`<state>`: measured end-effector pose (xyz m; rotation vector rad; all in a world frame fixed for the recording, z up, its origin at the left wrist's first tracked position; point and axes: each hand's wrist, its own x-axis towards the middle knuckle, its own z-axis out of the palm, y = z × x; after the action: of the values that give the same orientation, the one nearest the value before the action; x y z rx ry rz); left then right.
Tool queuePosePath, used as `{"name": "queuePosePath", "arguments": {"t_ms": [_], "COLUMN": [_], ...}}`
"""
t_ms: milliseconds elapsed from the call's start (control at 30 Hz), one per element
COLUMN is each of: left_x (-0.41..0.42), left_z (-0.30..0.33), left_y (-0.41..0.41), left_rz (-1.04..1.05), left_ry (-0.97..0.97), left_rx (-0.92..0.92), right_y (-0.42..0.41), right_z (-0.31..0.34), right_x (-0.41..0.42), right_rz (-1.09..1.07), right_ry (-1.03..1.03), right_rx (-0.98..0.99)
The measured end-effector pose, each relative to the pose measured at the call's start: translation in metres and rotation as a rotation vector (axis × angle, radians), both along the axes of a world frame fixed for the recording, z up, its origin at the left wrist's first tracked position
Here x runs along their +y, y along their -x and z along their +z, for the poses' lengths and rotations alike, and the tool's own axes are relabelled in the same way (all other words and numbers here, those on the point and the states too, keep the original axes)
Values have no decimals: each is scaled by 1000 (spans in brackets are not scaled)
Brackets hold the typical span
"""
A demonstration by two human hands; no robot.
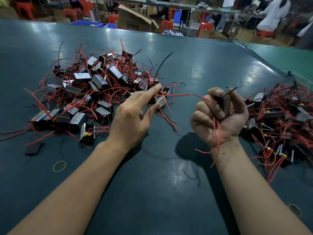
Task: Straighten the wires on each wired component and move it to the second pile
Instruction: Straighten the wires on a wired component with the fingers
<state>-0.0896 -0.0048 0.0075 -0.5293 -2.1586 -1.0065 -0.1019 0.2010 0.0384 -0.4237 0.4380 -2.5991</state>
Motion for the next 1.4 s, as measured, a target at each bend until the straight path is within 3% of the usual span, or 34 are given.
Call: {"name": "queuePosePath", "arguments": {"t_ms": [100, 200, 367, 533, 733, 833, 1067, 1233, 1400], "left_x": [-3, -6, -11, -4, -14, -17, -11, -3, -5], "left_z": [0, 1, 5, -1, 2, 0, -3, 1, -2], "left_y": [0, 0, -1, -2, 1, 0, 0, -6, -3], "left_rz": [31, 28, 84, -98, 240, 258, 155, -77, -200], "left_ry": [-41, 40, 82, -34, -62, -34, 60, 97, 74], "left_rx": [11, -1, 201, -49, -65, -79, -292, -114, -220], "right_y": [1, 5, 10, 13, 8, 7, 2, 3, 5], "right_z": [-2, -3, -3, -4, -6, -7, -8, -6, -8], "right_x": [-8, -5, -10, -16, -26, -28, -30, -32, -32], "right_rz": [-87, -124, -297, -372, -411, -482, -417, -501, -609], "right_ry": [-49, -108, -310, -669, -912, -994, -975, -1002, -960], "right_rx": [-12, -48, -165, -101, -72, -11, 137, 58, 9]}}
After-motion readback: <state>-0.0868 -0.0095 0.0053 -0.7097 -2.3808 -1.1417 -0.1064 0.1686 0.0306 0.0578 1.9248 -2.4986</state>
